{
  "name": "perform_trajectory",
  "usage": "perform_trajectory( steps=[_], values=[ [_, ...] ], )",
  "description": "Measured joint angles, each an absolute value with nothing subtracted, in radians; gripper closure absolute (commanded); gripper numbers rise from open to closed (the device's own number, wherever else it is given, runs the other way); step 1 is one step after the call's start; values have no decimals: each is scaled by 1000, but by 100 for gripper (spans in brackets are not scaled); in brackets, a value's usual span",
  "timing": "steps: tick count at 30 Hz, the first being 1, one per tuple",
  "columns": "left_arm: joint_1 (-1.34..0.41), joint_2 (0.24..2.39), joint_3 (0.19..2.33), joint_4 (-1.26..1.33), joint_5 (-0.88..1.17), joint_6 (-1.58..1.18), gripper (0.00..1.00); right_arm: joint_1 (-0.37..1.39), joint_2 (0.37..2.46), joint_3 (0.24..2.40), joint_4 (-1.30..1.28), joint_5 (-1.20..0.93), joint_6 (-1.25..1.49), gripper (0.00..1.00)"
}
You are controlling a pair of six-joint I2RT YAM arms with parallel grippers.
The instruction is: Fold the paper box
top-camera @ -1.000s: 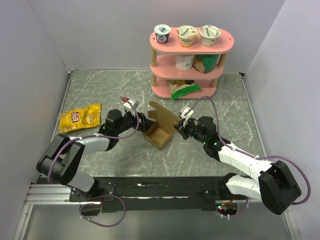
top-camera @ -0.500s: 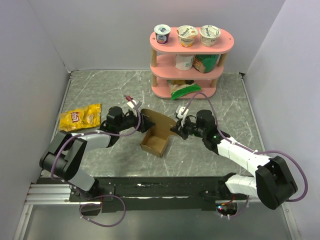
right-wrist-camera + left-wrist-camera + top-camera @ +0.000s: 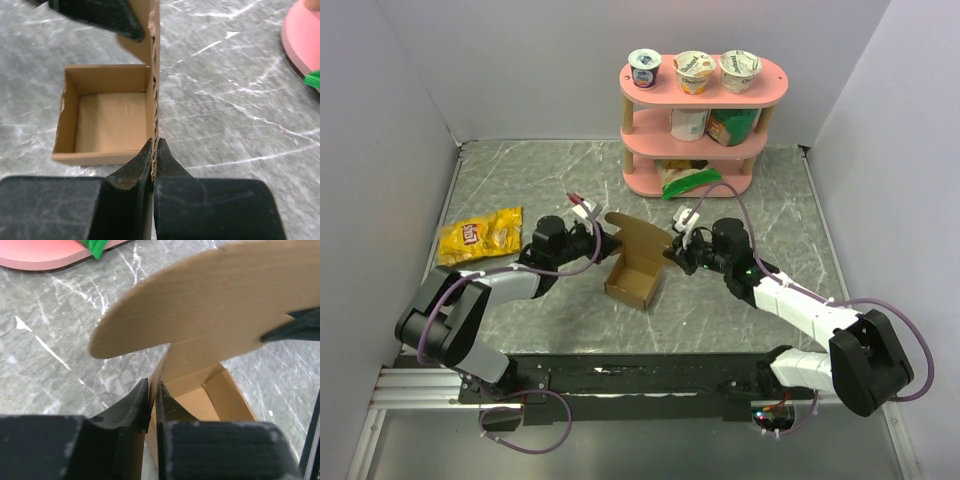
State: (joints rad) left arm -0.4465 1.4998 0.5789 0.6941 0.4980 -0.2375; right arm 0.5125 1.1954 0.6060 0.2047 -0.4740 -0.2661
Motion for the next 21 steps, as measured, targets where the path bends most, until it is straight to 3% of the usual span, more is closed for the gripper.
perform_trajectory(
  steps=[3,21],
  values=[
    [-468,1501,579,698,477,-249,99,521,1199,606,218,-415,-244,100],
    [-649,1501,535,764,-5,-454,99,721,1322,606,394,247,115,100]
  ],
)
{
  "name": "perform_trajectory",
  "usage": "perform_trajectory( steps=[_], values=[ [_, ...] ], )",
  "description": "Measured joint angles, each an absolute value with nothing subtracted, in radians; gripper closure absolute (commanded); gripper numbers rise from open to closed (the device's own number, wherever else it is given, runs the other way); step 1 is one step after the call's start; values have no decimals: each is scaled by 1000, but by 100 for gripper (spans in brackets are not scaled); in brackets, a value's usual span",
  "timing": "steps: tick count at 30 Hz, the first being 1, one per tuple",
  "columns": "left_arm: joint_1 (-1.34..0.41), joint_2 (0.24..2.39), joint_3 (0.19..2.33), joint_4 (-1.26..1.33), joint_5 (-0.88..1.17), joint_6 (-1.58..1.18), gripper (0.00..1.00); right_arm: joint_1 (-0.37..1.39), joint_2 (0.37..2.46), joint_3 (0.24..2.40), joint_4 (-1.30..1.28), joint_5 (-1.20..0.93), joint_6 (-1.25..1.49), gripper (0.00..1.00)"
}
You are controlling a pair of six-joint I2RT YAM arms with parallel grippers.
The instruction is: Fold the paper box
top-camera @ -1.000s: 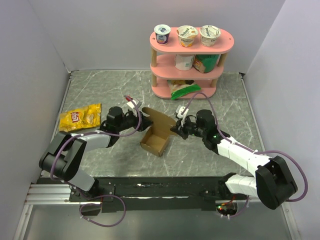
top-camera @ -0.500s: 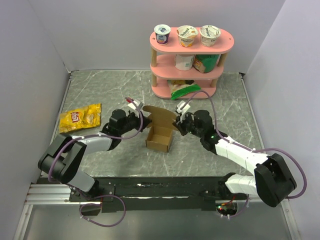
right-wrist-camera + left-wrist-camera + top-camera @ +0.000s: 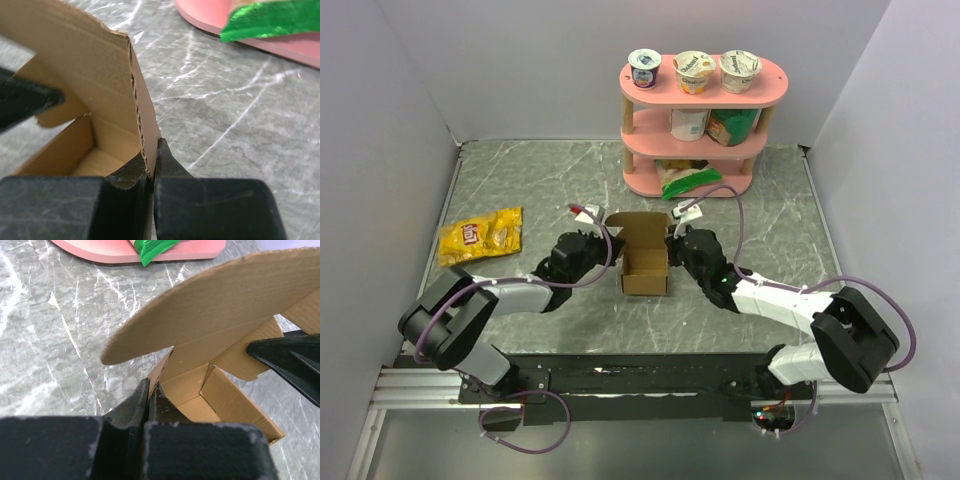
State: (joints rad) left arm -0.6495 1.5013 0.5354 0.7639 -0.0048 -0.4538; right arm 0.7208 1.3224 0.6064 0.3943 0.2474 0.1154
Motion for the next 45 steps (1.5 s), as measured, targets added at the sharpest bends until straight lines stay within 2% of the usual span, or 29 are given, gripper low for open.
perform_trajectory(
  steps=[13,14,22,30,34,36,39,42,43,45],
  values=[
    [-731,1496,514,798,-149,-452,99,744,1351,657,319,375,266,97],
    [-739,1494,510,804,-159,-448,99,746,1351,659,314,379,278,94],
    [-789,1486,492,826,-238,-419,99,755,1358,677,281,421,378,93],
    [-828,1486,492,826,-305,-409,99,768,1359,677,266,457,445,86],
    [-842,1486,492,825,-335,-409,99,780,1359,677,261,481,464,87],
    [-847,1486,493,825,-343,-408,99,786,1359,677,259,493,467,96],
    [-859,1486,493,825,-363,-403,99,793,1359,677,252,505,471,99],
    [-868,1486,493,825,-376,-394,99,795,1359,677,247,509,471,86],
    [-868,1486,493,825,-378,-392,99,796,1359,677,246,511,472,75],
    [-871,1487,493,826,-383,-385,99,797,1359,677,247,511,479,62]
  ],
)
